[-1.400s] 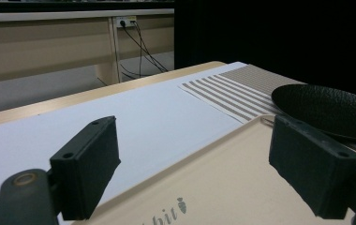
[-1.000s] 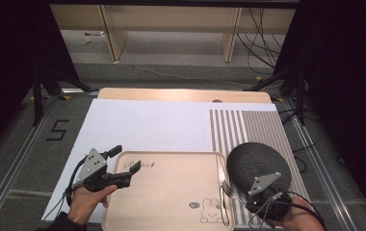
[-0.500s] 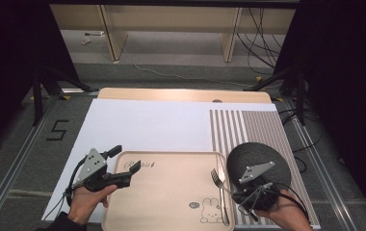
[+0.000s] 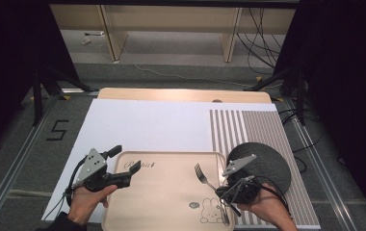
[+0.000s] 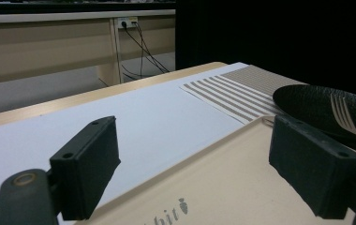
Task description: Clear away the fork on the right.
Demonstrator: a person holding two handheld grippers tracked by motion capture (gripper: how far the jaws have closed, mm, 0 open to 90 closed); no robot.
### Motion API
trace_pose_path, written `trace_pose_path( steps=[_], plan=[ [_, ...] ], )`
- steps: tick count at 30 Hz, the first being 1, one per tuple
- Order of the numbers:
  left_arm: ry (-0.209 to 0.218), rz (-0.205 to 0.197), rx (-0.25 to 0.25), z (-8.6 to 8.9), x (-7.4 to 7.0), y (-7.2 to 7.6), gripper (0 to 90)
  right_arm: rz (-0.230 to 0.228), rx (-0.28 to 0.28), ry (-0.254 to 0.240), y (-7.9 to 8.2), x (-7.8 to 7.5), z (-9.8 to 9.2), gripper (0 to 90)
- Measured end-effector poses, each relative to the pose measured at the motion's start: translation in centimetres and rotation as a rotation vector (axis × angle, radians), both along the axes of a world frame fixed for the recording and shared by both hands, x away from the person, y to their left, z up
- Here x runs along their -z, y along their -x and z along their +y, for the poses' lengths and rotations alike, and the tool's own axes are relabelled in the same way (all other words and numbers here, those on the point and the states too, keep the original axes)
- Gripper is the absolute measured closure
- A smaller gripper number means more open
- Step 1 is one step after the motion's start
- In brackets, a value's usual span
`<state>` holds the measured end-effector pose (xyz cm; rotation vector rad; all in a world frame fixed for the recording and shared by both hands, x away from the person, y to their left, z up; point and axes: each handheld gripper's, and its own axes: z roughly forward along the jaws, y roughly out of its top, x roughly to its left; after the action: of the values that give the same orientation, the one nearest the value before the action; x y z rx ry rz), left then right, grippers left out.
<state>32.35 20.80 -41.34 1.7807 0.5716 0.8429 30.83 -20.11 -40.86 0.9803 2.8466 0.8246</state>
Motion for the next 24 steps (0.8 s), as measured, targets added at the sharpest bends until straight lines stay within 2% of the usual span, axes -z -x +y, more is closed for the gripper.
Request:
trace_pose_path(
  steps=[3, 9, 24],
  plan=[
    [0.0, 0.001, 0.001, 0.0, 0.0, 0.0, 15.9, -0.001, -0.018, -0.007, -0.1, 0.0, 1.0, 84.5],
    [0.001, 0.001, 0.0, 0.0, 0.0, 0.0, 15.9, 0.026, -0.032, -0.001, -0.4, 0.5, 2.6, 84.5],
    [-0.001, 0.002, 0.003, 0.0, 0.0, 0.0, 15.9, 0.074, -0.047, 0.065, -0.8, 2.1, 4.8, 84.5]
  ],
)
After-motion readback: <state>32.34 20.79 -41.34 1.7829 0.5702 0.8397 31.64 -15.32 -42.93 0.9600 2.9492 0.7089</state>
